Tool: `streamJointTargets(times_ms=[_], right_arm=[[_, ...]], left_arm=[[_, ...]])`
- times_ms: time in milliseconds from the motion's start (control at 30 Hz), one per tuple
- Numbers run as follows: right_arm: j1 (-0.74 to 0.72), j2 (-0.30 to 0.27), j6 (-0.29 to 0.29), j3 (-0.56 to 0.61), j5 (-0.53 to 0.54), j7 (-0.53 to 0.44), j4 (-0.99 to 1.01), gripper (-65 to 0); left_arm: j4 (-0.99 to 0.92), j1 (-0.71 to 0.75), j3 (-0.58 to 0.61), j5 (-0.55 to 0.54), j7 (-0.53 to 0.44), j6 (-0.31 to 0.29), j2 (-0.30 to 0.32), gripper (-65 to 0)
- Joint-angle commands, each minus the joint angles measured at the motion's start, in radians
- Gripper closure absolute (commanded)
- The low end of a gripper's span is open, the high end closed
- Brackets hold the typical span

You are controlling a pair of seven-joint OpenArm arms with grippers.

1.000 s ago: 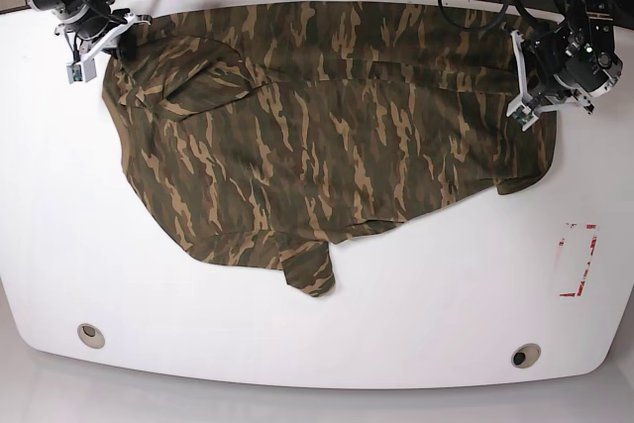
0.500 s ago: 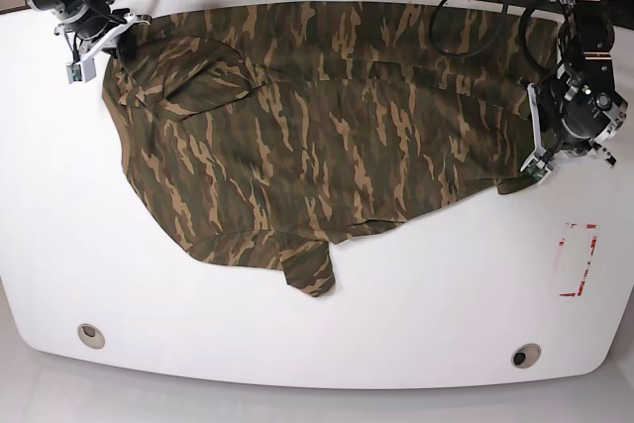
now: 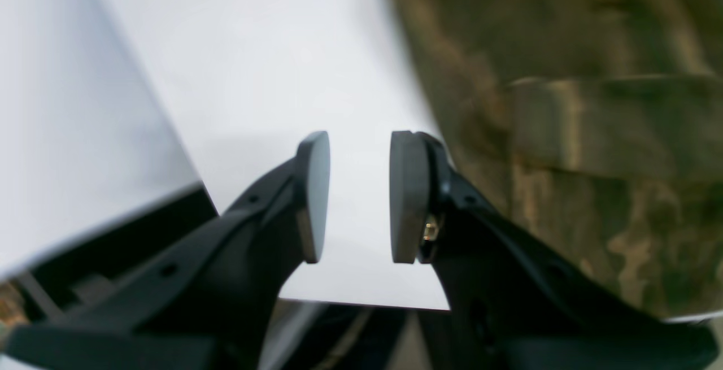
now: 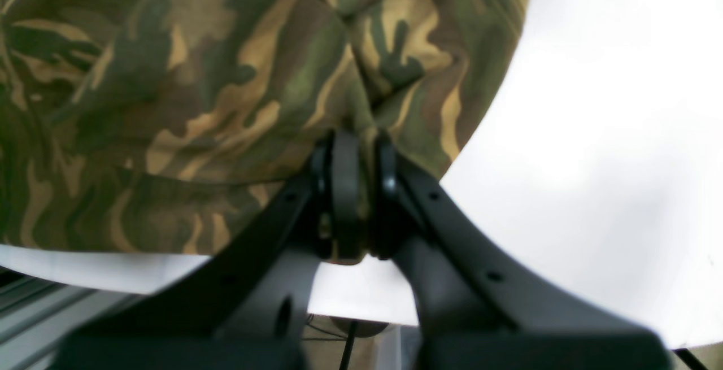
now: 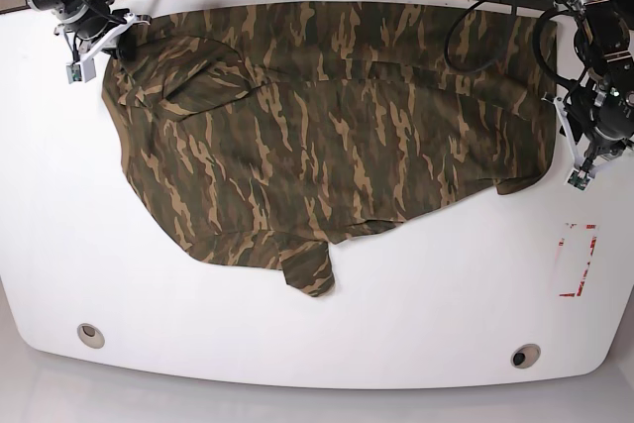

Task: Layout the t-shirt on the table in an organized manner, then fold the t-shirt properly
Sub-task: 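Move the left gripper back to the shirt's collar edge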

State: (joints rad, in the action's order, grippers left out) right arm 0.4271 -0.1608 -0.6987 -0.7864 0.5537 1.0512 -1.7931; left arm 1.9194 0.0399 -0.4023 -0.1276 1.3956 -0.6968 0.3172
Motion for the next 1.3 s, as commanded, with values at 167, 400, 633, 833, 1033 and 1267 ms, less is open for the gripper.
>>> streamJointTargets(times_ms=[167, 400, 633, 833, 1033, 1267], right_arm=[[0.003, -0.016, 0.001, -0.011, 0.006, -0.018, -0.02, -14.3], [0.009, -0.015, 0.001, -0.041, 0.004, -0.019, -0.021, -30.0], [0.022, 0.0, 0.001, -0.126, 0.002, -0.019, -0.024, -35.0], [0.031, 0.0, 0.001, -0.17, 0.009, -0.019, -0.069, -38.0], [0.029, 0.007, 0.001, -0.161, 0.013, -0.018, -0.159, -38.5], [-0.024, 0.017, 0.001, -0.054, 0.015, 0.021, -0.185, -38.5]], left_arm=[[0.016, 0.073, 0.015, -0.01, -0.014, -0.001, -0.025, -15.1], [0.009, 0.173, 0.03, -0.008, -0.078, -0.001, -0.071, -15.1], [-0.014, 0.268, 0.078, -0.001, -0.192, -0.001, -0.089, -15.1], [-0.143, 0.272, 0.076, -0.001, -0.232, -0.001, -0.089, -15.1], [-0.231, 0.272, 0.075, -0.007, -0.264, -0.001, -0.063, -15.1], [-0.226, 0.272, 0.075, -0.008, -0.263, -0.001, -0.063, -15.1]])
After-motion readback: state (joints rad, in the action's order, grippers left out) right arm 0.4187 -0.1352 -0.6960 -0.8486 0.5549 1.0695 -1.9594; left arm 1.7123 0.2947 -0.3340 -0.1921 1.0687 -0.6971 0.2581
